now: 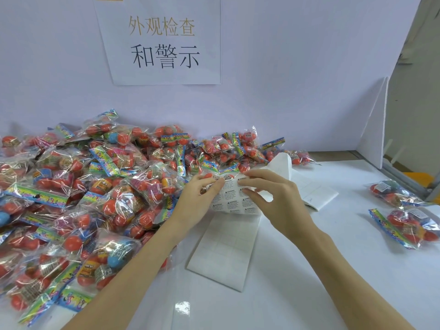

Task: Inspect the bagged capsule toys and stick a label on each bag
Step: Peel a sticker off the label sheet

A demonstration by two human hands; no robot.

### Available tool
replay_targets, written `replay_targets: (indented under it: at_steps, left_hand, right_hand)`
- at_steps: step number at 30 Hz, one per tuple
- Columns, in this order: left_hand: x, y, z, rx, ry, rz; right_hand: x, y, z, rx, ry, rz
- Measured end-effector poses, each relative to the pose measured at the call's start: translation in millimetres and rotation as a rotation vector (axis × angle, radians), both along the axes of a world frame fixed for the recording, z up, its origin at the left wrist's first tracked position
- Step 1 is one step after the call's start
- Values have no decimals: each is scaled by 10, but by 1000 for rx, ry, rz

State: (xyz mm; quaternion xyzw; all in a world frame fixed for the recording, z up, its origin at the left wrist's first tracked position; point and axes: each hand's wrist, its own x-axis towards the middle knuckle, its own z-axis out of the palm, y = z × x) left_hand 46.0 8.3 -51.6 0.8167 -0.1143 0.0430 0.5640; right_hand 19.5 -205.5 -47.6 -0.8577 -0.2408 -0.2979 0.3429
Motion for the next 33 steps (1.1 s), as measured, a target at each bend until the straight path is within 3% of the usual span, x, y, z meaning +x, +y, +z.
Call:
replay_targets:
  at_steps: [5,11,15,20,26,33]
  left_hand:
    - [8,-7,-18,5,-24,-23]
    - [40,-23,-79,98,-108,-45]
    - [65,-20,-103,112,-128,-40]
    - [73,-24,-108,120,-109,-31]
    - [90,-20,-122,112,-72,-13]
    - [139,1,-169,129,-99,1]
  right_hand:
    - [15,-1,-26,-52,38,-23]
    - [26,50,-16,224,189,-10]
    - [38,53,-36,276,269,-9]
    - [50,45,-48,186,261,-23]
    - [37,-30,-25,33,70,31]
    - [34,-91,-16,-51,25,61]
